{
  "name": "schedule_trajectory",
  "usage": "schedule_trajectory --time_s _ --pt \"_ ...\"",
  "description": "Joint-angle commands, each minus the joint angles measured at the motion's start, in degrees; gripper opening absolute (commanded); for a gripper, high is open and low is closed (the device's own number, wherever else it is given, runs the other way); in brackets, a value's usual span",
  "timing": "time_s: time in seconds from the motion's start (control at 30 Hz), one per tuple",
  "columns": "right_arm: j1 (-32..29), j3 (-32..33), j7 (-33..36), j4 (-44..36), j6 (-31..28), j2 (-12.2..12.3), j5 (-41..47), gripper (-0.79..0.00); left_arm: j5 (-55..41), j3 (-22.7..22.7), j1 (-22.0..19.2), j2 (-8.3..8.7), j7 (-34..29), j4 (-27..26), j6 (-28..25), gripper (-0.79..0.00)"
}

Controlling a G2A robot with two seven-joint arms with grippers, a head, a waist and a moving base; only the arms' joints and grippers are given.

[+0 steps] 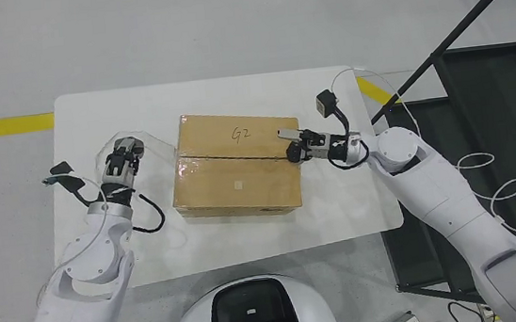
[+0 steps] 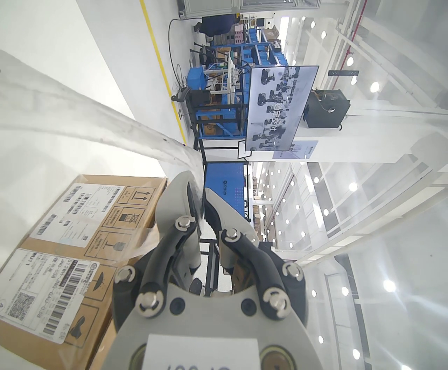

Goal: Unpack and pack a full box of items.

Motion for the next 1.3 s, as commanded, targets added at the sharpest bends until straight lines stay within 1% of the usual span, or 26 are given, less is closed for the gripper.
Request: schedule_trajectory --time_s 0.0,0.2,0.4,0.57,0.73,0.87,1.13,1.27 --pt "-0.1 0.3 0.3 -0.3 0.9 0.0 -0.5 0.000 -0.1 -0.9 0.2 -0.02 -0.5 -0.2 0.3 -0.785" --pt "-0.4 0.9 0.9 -1.4 2.3 -0.1 -1.5 0.000 1.7 -1.3 0.3 -0.21 -2.0 -0.9 1.9 -0.785" --pt "-0.8 2.2 1.0 -1.4 1.7 -0.2 -0.9 0.000 1.1 -0.8 -0.2 -0.67 -3.6 -0.3 2.0 -0.785" --pt "-1.3 3.0 1.5 -1.1 1.9 -0.2 -1.0 0.000 3.2 0.7 -0.9 -0.91 -6.5 -0.4 2.7 -0.785" --pt "-1.5 2.9 2.0 -1.2 2.0 -0.5 -1.1 0.000 5.9 3.0 -1.7 -1.32 -7.6 -1.3 3.5 -0.785" --pt "-1.1 2.7 2.4 -0.9 1.9 -0.8 -1.2 0.000 8.6 5.6 -3.4 -1.79 -8.3 -0.8 4.8 -0.785" --pt "-0.6 2.3 3.4 0.2 1.7 -1.4 -1.3 0.000 12.7 11.8 -8.6 -3.10 -10.7 3.6 8.6 -0.785" --pt "-0.3 2.2 3.8 0.9 1.7 -1.7 -1.3 0.000 15.7 14.5 -10.0 -3.64 -11.7 5.4 10.1 -0.785"
